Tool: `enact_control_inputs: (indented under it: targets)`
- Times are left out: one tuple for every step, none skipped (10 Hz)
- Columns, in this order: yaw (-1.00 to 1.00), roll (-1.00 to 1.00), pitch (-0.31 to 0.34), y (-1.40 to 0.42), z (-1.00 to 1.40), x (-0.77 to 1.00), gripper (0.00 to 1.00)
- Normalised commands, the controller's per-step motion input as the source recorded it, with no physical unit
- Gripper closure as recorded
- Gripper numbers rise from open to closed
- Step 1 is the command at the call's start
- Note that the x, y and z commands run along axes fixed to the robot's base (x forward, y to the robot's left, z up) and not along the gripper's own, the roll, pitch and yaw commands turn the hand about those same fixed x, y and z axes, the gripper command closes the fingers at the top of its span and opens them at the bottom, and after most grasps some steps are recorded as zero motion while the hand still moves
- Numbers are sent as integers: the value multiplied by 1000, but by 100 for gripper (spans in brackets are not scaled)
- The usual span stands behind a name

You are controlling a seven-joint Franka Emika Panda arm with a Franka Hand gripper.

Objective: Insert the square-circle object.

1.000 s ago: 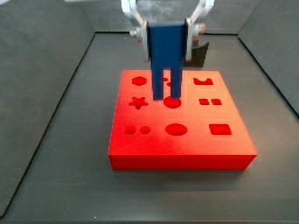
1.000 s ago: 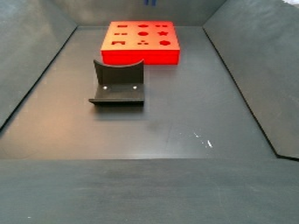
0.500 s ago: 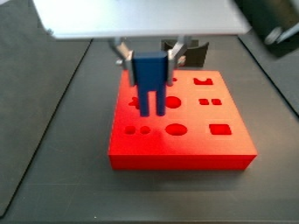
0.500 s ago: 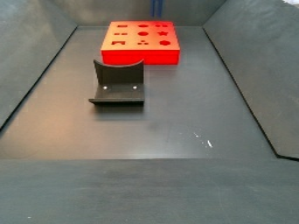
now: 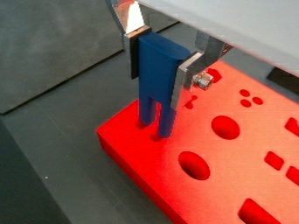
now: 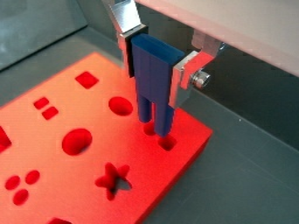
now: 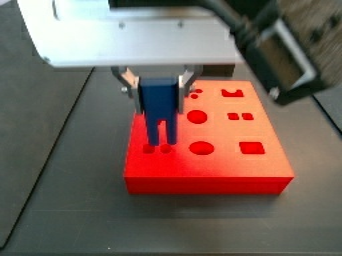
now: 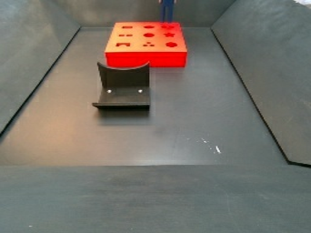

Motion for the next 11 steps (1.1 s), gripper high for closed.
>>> enact_control_inputs:
  targets:
    - [123, 24, -53, 0, -269, -269, 100]
    - [100, 9, 0, 0, -109, -174, 100]
    - [100, 0, 0, 0, -109, -94, 100]
    - [140, 0, -40, -100, -174, 174, 100]
    - [80, 0, -16, -6, -146, 371, 100]
    - [26, 0, 0, 0, -117, 346, 100]
    - [0, 21, 0, 0, -163, 286, 100]
    - [0, 74, 0, 0, -169, 83, 100]
    - [-86, 80, 0, 0, -220, 0, 100]
    - [-100, 51, -77, 0, -529, -177, 100]
    - [-66, 27, -191, 0, -780, -266, 100]
